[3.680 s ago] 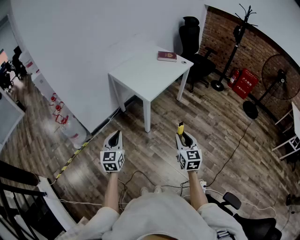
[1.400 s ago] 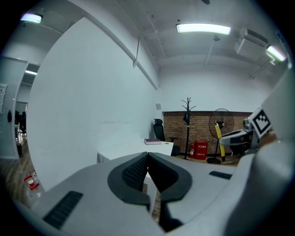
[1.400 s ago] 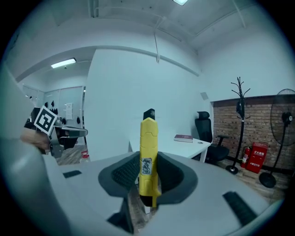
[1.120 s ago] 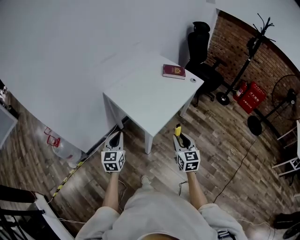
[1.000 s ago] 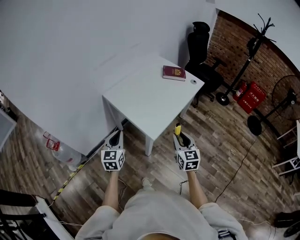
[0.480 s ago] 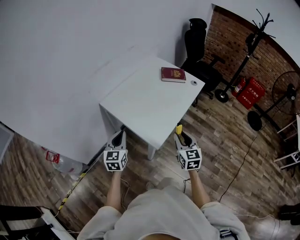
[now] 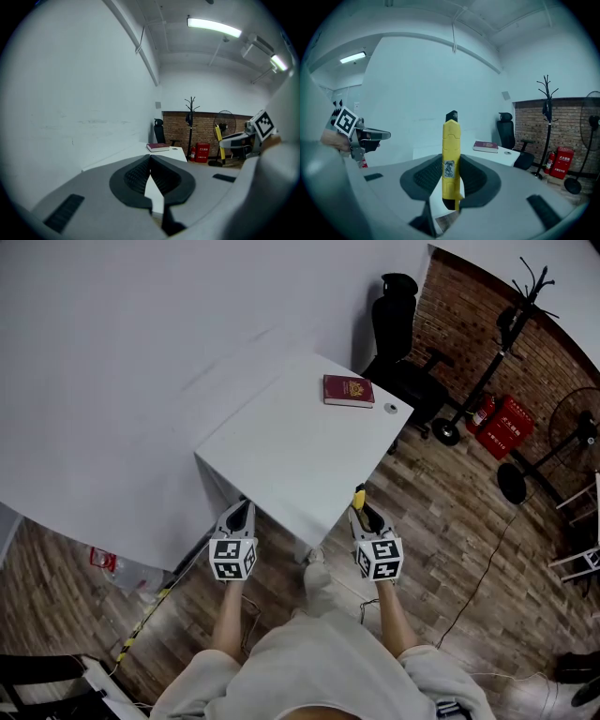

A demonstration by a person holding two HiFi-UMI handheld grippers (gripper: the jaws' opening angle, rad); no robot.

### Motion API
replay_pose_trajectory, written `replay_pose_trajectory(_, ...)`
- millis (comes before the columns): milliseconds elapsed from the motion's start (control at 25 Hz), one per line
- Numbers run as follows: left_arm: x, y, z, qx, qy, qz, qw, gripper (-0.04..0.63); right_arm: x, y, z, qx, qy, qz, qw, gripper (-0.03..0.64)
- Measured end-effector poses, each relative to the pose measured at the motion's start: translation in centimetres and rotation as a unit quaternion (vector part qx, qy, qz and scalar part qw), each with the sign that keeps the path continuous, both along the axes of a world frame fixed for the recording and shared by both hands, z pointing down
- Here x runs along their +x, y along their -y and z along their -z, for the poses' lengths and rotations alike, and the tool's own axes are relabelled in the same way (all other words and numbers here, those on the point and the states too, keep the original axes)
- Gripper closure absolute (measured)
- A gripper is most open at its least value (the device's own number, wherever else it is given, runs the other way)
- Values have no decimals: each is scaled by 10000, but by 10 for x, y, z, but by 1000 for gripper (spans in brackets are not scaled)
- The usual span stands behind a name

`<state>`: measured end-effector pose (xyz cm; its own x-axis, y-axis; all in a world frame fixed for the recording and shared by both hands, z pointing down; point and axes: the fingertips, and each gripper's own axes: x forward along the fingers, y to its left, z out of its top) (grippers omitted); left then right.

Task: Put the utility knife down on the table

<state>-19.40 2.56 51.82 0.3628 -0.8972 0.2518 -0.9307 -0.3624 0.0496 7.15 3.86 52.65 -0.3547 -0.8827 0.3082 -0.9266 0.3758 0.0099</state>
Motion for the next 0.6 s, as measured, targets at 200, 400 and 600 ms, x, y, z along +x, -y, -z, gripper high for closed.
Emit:
replay_pose_trajectory(200, 10, 43, -3, -14, 26, -58, 10000, 588, 7, 41, -5, -14, 51, -41, 10000, 506)
replay_pose_trajectory(400, 15, 93, -3, 18, 37, -47, 10000, 589, 9, 90, -7, 2, 40, 21, 10000, 508)
replay_pose_trajectory(600, 16, 143, -3, -39, 38, 42, 10000, 588, 9, 142, -6, -29, 28, 133, 9999, 506)
